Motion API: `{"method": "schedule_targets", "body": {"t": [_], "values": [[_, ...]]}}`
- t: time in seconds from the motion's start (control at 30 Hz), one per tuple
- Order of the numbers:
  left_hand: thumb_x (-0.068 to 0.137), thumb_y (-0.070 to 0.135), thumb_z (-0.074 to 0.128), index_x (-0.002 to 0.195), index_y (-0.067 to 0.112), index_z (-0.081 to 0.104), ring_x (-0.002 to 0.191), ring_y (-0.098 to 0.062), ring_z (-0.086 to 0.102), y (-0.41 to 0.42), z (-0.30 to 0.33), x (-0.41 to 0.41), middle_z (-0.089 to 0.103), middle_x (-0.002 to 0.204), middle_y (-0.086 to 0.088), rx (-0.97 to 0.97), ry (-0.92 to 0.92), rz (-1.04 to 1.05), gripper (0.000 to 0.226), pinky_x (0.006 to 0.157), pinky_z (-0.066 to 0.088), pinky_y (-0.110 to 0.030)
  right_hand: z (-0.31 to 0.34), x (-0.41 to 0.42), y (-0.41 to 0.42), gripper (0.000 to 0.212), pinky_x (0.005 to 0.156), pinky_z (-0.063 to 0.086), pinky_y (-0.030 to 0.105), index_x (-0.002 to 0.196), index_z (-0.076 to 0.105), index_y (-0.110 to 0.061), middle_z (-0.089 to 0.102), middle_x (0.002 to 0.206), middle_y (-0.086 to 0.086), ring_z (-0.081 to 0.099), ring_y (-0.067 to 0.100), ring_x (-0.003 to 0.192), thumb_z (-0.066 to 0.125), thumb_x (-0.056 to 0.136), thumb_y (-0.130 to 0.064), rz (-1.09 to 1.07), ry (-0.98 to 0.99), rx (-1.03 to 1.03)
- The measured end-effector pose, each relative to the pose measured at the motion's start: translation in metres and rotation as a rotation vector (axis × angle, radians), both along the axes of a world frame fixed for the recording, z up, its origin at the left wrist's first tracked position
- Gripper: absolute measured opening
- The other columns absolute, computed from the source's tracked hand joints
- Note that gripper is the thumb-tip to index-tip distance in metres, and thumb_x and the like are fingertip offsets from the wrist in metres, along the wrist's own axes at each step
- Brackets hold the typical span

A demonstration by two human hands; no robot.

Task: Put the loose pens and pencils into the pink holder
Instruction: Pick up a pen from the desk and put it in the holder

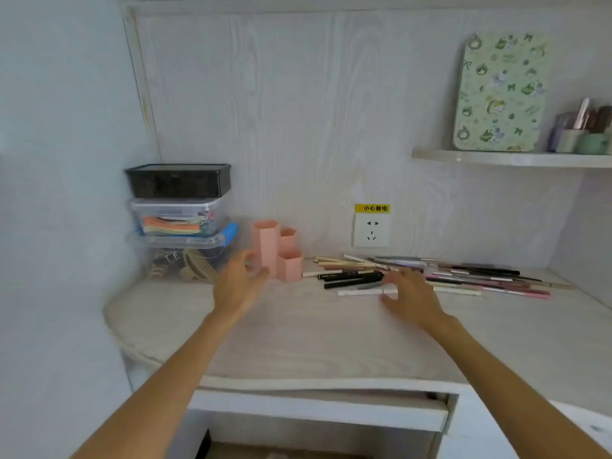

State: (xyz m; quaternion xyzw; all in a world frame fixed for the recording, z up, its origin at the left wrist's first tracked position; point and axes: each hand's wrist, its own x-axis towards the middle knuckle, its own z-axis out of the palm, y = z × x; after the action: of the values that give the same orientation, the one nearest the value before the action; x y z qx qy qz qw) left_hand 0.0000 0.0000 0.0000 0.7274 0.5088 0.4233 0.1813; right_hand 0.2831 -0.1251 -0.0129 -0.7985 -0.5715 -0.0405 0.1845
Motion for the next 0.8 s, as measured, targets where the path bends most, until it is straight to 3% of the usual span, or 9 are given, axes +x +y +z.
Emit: {"method": "schedule_targets", "body": {"t": [0.1, 0.2, 0.27, 0.37, 0.47, 0.6, 0.7, 0.8], "values": [[0.076, 0.041, 0.072, 0.137, 0.013, 0.036, 0.121, -0.025, 0.049, 0.020, -0.007, 0.017, 0.048, 0.136, -0.007, -0.054, -0.156, 0.058, 0.076, 0.089, 0.043, -0.038, -0.015, 0.005, 0.011, 0.023, 0.096, 0.035, 0.033, 0.108, 0.060, -0.022, 0.053, 0.119, 0.004, 0.044, 0.024, 0.117, 0.057, 0.088, -0.033, 0.051, 0.094, 0.051], [0.071, 0.047, 0.074, 0.144, 0.014, 0.022, 0.131, -0.029, 0.039, 0.040, -0.013, 0.038, 0.035, 0.146, -0.009, -0.113, -0.251, 0.079, 0.096, 0.101, 0.039, -0.046, -0.027, 0.010, 0.022, 0.012, 0.084, 0.035, 0.026, 0.093, 0.065, -0.025, 0.057, 0.101, -0.002, 0.048, 0.017, 0.100, 0.064, 0.084, -0.033, 0.129, 0.119, 0.156], [0.070, 0.047, 0.075, 0.145, 0.015, 0.020, 0.131, -0.029, 0.039, 0.052, -0.018, 0.047, 0.036, 0.147, -0.008, -0.126, -0.335, 0.089, 0.098, 0.103, 0.038, -0.046, -0.022, 0.012, 0.027, 0.005, 0.081, 0.033, 0.018, 0.086, 0.065, -0.032, 0.060, 0.096, -0.007, 0.048, 0.008, 0.094, 0.067, 0.082, -0.033, 0.183, 0.187, 0.200], [0.073, 0.043, 0.075, 0.140, 0.018, 0.028, 0.122, -0.026, 0.049, 0.066, -0.028, 0.053, 0.048, 0.138, -0.005, -0.143, -0.434, 0.081, 0.085, 0.094, 0.043, -0.037, -0.007, 0.005, 0.040, 0.006, 0.067, 0.039, 0.006, 0.074, 0.068, -0.038, 0.068, 0.080, -0.012, 0.059, 0.000, 0.078, 0.072, 0.077, -0.033, 0.277, 0.549, 0.259], [0.074, 0.034, 0.075, 0.130, 0.018, 0.038, 0.103, -0.018, 0.054, 0.075, -0.029, 0.046, 0.055, 0.122, 0.000, -0.142, -0.428, 0.019, 0.069, 0.084, 0.042, -0.031, 0.018, -0.010, 0.061, 0.006, 0.060, 0.047, 0.007, 0.079, 0.073, -0.037, 0.071, 0.074, -0.012, 0.063, 0.001, 0.066, 0.074, 0.073, -0.035, 0.285, 0.876, 0.383], [0.073, 0.029, 0.075, 0.126, 0.019, 0.043, 0.098, -0.015, 0.056, 0.083, -0.028, 0.029, 0.057, 0.110, 0.006, -0.175, -0.462, -0.016, 0.063, 0.089, 0.048, -0.037, 0.037, -0.045, 0.103, 0.009, 0.070, 0.054, 0.013, 0.087, 0.074, -0.023, 0.073, 0.084, -0.007, 0.070, 0.008, 0.077, 0.072, 0.078, -0.022, 0.303, 1.296, 0.611], [0.075, 0.024, 0.071, 0.126, 0.018, 0.046, 0.101, -0.016, 0.057, 0.084, -0.029, 0.023, 0.058, 0.111, 0.006, -0.177, -0.515, -0.009, 0.057, 0.093, 0.047, -0.040, 0.047, -0.073, 0.129, 0.018, 0.073, 0.056, 0.014, 0.103, 0.067, -0.017, 0.071, 0.092, -0.001, 0.070, 0.007, 0.078, 0.065, 0.085, -0.014, 0.283, 1.321, 0.734], [0.076, 0.021, 0.068, 0.126, 0.020, 0.048, 0.102, -0.016, 0.057, 0.082, -0.030, 0.021, 0.059, 0.110, 0.006, -0.178, -0.548, -0.023, 0.053, 0.090, 0.047, -0.037, 0.048, -0.097, 0.149, 0.035, 0.081, 0.053, 0.018, 0.121, 0.051, -0.019, 0.071, 0.091, 0.003, 0.067, 0.007, 0.082, 0.061, 0.088, -0.012, 0.249, 1.120, 0.841]]}}
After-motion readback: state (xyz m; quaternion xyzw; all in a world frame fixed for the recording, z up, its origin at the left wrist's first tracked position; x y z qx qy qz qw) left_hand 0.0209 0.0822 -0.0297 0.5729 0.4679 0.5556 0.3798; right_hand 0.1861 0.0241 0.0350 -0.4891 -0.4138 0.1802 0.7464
